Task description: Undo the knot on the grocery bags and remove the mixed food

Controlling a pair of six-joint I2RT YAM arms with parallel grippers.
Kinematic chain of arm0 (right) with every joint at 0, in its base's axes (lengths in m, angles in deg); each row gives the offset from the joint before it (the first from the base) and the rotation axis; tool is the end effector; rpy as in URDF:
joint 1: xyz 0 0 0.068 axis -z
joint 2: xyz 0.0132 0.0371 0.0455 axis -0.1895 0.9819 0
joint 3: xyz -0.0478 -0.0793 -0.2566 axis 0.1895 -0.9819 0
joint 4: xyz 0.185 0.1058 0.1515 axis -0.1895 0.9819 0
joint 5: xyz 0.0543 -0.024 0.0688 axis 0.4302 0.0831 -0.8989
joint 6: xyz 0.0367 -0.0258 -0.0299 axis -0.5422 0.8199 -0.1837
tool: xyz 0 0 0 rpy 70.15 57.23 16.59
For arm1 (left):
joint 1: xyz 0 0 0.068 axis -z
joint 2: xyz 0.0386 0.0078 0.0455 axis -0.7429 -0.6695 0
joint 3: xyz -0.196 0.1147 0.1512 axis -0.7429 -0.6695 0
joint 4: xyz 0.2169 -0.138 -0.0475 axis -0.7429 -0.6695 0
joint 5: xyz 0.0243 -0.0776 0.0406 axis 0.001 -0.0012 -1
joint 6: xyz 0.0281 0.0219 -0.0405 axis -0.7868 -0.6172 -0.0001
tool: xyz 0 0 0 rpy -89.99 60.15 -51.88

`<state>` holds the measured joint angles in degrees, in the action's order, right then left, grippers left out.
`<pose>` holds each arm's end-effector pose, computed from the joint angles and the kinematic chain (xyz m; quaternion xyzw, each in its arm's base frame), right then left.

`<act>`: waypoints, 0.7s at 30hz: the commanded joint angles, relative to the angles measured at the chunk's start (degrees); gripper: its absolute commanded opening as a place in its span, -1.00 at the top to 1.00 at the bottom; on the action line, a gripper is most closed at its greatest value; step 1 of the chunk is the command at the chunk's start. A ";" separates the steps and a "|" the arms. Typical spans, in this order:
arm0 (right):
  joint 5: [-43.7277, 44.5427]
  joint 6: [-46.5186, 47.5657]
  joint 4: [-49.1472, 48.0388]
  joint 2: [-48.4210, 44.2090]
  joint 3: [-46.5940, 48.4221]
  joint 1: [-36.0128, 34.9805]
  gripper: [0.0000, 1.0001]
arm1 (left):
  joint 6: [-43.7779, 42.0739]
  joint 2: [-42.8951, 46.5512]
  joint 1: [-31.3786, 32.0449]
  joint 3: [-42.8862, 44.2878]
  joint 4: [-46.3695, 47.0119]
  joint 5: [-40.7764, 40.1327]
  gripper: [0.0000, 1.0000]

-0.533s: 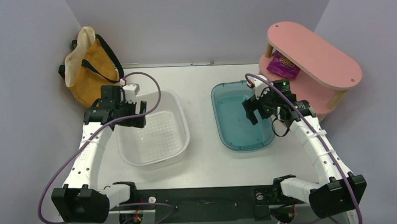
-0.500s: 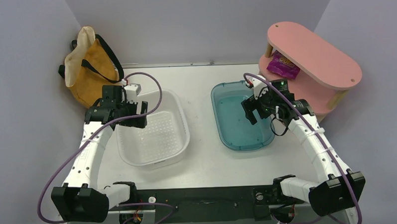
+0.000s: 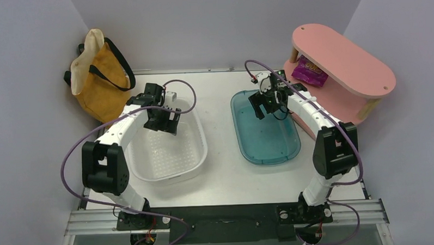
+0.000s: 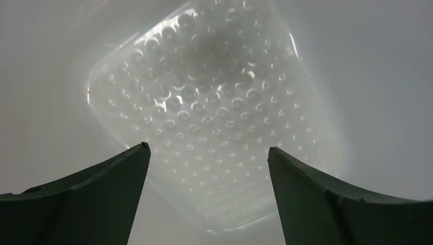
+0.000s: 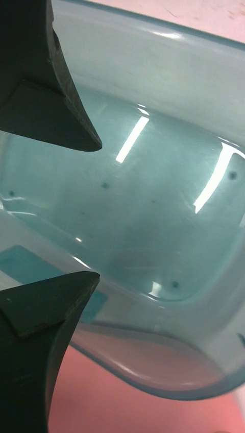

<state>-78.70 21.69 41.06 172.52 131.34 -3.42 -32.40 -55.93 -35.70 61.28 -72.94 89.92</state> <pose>0.3466 0.0973 0.2669 -0.2686 0.9122 0.1124 0.2883 0.3092 -0.0698 0.2521 0.1337 0.9711 -0.0491 0.1915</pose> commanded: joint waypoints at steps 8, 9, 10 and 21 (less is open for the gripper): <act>1.95 0.18 -8.22 21.40 19.27 0.28 -0.66 | 0.76 -20.57 -0.89 18.87 9.78 -3.35 -0.70; 2.22 -0.63 -8.94 22.29 19.95 0.28 -0.66 | 0.82 -21.36 -1.04 20.06 11.88 -3.34 -0.70; 2.36 -1.08 -10.70 23.96 21.32 0.29 -0.66 | 0.91 -22.73 -1.27 20.73 12.96 -3.37 -0.70; 4.23 -9.39 -19.37 36.90 42.06 -0.09 -0.67 | -0.50 -42.21 -6.08 48.24 19.20 1.29 -0.70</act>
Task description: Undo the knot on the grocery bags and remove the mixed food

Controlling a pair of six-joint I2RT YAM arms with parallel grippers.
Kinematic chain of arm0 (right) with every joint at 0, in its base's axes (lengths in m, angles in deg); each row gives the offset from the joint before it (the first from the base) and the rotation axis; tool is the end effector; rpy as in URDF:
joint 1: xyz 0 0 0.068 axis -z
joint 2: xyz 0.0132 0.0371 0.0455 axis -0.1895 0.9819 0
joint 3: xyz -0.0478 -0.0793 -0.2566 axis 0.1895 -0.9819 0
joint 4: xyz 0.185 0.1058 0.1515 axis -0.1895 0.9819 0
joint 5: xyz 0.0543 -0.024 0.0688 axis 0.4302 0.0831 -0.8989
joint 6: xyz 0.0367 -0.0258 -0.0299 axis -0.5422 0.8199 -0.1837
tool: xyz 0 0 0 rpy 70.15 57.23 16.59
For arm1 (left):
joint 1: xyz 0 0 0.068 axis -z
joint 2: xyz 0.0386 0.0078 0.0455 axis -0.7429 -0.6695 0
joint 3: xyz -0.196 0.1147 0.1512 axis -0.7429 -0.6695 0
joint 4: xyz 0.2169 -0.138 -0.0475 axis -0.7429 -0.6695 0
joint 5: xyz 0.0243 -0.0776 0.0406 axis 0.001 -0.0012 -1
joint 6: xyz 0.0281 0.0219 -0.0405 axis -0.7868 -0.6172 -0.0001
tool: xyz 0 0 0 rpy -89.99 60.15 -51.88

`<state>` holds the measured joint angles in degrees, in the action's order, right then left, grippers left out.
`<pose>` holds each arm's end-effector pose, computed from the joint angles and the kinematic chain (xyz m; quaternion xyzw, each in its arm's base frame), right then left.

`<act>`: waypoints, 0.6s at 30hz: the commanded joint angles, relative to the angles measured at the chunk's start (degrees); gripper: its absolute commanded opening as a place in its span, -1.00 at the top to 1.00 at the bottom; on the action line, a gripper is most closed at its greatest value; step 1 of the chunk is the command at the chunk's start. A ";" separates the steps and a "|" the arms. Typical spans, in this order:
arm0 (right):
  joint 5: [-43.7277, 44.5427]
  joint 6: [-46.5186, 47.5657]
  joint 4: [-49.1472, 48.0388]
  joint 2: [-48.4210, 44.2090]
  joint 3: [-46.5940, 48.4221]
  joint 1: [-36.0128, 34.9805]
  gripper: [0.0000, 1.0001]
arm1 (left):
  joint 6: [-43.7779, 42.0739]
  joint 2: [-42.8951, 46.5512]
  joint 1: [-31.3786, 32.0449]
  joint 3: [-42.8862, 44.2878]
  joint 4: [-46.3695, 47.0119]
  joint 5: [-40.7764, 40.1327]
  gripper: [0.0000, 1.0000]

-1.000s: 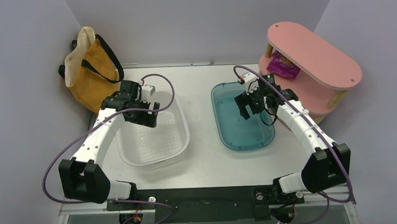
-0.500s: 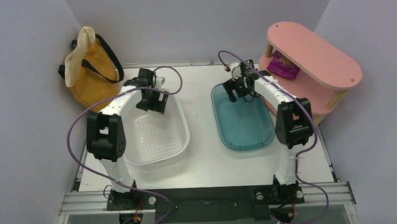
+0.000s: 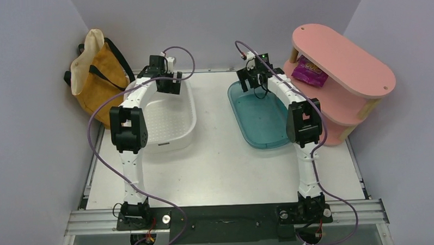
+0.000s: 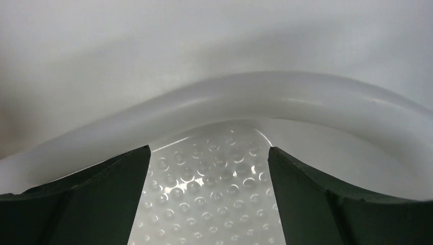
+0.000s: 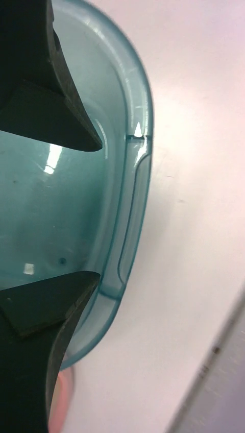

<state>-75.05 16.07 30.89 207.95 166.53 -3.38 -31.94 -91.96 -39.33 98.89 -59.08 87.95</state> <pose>0.5040 0.1349 0.2124 -0.2160 0.8998 0.0976 0.3664 0.4917 -0.0761 0.2209 0.0944 0.9408 -0.0337 0.3237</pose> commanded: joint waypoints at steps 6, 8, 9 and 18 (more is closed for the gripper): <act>0.74 -6.91 -18.53 5.15 11.07 -0.16 -0.68 | -2.89 -13.76 -3.81 27.67 2.80 5.03 -0.70; -0.76 -7.34 -19.45 2.70 10.16 -0.03 -0.68 | -4.02 -12.21 -4.07 30.43 0.21 7.72 -0.70; -1.95 -7.59 -19.75 1.15 9.23 0.02 -0.68 | -4.61 -11.17 -4.12 30.38 -1.35 10.77 -0.70; -6.27 -7.45 -15.54 -21.90 -8.48 0.09 -0.75 | -0.06 14.45 -11.35 16.94 -3.98 17.72 -0.70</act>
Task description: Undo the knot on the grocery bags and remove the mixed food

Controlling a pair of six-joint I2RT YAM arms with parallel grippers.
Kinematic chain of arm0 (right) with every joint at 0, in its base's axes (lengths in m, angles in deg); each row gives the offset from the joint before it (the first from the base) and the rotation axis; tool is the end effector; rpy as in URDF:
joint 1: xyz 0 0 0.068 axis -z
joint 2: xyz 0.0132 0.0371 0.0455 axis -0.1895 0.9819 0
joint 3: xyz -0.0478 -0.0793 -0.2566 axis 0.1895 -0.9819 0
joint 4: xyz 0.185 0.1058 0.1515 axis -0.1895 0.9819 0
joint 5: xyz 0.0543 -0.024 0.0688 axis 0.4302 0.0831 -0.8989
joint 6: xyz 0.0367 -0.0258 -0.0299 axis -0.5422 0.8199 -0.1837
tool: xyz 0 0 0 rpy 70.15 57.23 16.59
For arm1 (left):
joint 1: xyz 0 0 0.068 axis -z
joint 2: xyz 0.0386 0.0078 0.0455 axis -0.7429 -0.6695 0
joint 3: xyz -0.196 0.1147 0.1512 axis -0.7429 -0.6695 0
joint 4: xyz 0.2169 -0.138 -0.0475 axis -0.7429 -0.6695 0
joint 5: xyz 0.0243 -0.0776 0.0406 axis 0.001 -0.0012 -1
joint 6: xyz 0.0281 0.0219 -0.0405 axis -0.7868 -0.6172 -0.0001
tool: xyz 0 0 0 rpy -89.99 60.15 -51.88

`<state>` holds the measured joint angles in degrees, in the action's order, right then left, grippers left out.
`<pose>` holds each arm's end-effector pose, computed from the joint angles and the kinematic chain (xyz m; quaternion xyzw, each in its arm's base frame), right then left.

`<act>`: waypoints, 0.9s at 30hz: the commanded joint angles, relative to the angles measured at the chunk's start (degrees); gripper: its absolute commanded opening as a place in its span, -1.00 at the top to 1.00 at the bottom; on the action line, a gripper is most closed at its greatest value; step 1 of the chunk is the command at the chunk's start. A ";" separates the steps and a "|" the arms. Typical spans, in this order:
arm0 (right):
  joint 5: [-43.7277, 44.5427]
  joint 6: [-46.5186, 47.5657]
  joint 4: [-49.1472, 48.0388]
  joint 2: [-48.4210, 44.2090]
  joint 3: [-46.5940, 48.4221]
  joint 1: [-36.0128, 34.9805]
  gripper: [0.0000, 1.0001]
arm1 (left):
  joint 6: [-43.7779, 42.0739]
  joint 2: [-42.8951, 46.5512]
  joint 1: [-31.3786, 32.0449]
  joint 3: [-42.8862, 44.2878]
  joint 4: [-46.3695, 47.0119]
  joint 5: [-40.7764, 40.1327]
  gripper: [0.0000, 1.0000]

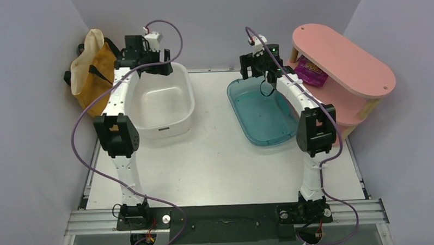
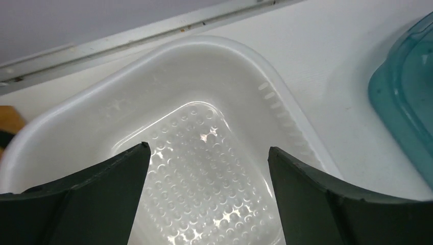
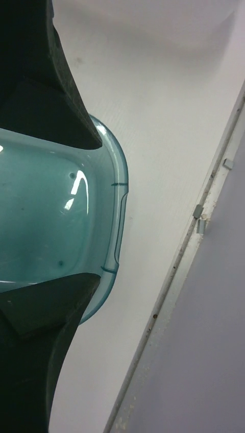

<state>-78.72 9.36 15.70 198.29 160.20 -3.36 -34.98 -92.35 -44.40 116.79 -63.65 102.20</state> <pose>0.4898 0.1334 0.2818 -0.1808 0.8331 0.1549 0.4993 0.5075 -0.0417 0.3145 0.1285 0.8869 -0.1205 0.4271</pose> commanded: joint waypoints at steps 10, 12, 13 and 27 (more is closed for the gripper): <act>-3.97 -0.43 8.64 -23.45 -12.46 -0.11 -0.74 | -7.15 15.68 -20.56 9.99 -10.25 -11.04 -0.70; -4.00 -0.21 10.10 -23.62 -12.34 -0.13 -0.73 | -9.66 13.39 -21.71 13.73 -12.76 -12.17 -0.70; -3.94 -0.11 10.31 -23.61 -12.25 -0.13 -0.72 | -10.83 12.11 -21.91 15.31 -13.23 -12.45 -0.70; -4.43 4.11 15.81 -23.12 -8.99 -0.49 -0.71 | -17.85 3.65 -24.08 14.84 -4.36 -17.22 -0.70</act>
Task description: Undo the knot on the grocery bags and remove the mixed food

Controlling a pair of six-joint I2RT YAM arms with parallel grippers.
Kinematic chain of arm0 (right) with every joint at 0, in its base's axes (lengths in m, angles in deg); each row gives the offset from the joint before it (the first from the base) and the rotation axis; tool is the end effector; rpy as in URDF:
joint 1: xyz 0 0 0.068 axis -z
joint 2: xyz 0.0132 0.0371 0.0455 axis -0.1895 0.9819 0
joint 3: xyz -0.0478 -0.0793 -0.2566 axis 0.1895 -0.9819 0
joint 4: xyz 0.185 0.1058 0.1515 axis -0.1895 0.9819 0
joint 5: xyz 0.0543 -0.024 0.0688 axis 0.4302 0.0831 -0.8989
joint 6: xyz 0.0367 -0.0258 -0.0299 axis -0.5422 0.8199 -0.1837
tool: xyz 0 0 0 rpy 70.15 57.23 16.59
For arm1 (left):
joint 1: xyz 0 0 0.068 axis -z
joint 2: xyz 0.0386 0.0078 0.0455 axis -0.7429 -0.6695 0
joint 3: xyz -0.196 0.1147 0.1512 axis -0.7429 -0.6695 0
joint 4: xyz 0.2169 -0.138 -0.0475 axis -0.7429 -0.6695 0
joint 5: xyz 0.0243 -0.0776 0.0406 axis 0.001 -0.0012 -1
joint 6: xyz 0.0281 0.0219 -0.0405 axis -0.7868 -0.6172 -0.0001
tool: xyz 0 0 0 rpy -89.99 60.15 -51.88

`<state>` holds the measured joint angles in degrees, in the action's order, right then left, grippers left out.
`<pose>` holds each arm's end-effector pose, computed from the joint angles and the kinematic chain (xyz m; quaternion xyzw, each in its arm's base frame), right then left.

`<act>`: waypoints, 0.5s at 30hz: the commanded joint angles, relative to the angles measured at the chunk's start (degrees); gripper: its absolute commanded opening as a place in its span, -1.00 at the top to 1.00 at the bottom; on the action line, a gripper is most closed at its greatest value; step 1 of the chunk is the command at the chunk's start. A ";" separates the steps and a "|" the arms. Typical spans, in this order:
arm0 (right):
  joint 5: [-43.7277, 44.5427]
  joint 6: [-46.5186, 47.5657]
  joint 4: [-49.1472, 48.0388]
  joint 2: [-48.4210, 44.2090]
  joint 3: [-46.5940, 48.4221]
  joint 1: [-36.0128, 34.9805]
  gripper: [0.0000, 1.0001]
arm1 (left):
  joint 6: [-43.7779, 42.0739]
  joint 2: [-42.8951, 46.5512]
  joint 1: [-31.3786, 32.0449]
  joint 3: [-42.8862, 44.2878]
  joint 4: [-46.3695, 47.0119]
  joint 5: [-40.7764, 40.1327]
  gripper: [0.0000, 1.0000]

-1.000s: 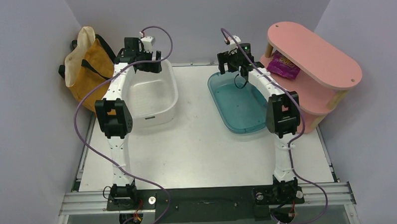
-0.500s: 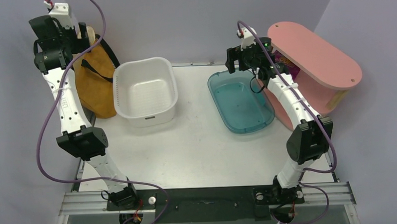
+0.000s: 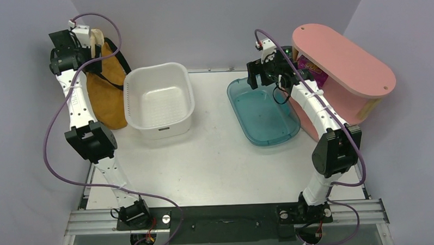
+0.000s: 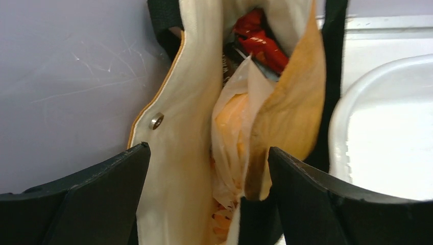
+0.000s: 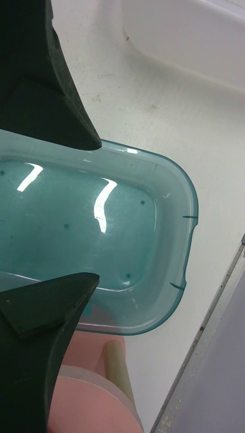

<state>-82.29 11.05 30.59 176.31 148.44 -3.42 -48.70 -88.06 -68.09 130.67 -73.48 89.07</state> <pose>0.3903 0.1107 0.3552 -0.2067 0.8449 0.1737 0.4618 0.4443 0.1606 0.4116 0.0039 0.8692 0.1438 0.4731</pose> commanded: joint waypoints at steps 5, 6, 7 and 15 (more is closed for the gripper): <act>-0.85 2.94 1.44 -1.44 2.42 -0.33 -0.72 | -9.22 -1.99 -0.15 1.04 8.29 -7.96 -0.70; -0.85 3.02 1.50 -1.39 2.23 -0.33 -0.72 | -9.86 -2.16 -0.11 1.04 8.99 -8.06 -0.70; -0.89 3.14 1.51 -1.36 2.10 -0.33 -0.72 | -10.94 -2.51 -0.10 1.04 9.28 -8.25 -0.70; -1.02 3.24 1.52 -0.93 1.70 -0.24 -0.72 | -16.06 -3.75 0.78 1.08 13.62 -7.29 -0.70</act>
<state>-82.62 13.89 33.06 176.31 148.63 -3.42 -60.51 -90.95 -67.48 130.61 -66.62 82.25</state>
